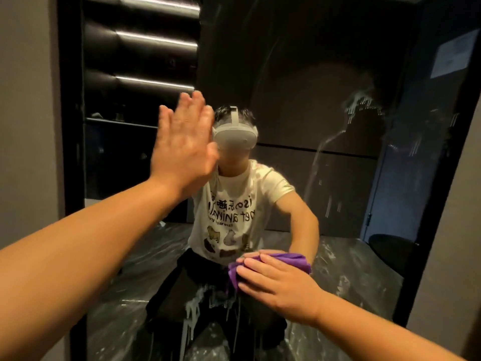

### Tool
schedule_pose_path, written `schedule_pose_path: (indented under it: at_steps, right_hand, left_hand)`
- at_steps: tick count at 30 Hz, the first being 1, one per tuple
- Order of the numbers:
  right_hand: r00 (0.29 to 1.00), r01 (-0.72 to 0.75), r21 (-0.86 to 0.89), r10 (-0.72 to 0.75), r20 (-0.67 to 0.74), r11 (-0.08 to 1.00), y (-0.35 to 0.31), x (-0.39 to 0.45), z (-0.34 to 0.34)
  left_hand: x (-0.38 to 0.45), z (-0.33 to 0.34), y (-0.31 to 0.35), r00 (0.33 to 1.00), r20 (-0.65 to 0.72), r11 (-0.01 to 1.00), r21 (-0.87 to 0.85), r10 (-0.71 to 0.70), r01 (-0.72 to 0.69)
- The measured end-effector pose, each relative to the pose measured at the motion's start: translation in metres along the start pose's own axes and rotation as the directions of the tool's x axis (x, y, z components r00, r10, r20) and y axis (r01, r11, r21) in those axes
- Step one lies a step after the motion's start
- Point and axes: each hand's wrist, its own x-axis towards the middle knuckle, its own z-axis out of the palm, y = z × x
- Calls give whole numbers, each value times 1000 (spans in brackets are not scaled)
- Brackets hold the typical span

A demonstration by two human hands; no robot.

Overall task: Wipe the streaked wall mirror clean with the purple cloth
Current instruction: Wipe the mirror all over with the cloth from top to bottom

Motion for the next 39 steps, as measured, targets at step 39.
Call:
schedule_pose_path:
  at_steps: [39]
  right_hand:
    - [292, -828, 292, 812, -505, 479, 267, -52, -168]
  left_hand:
    - [8, 25, 69, 995, -39, 996, 9, 94, -94]
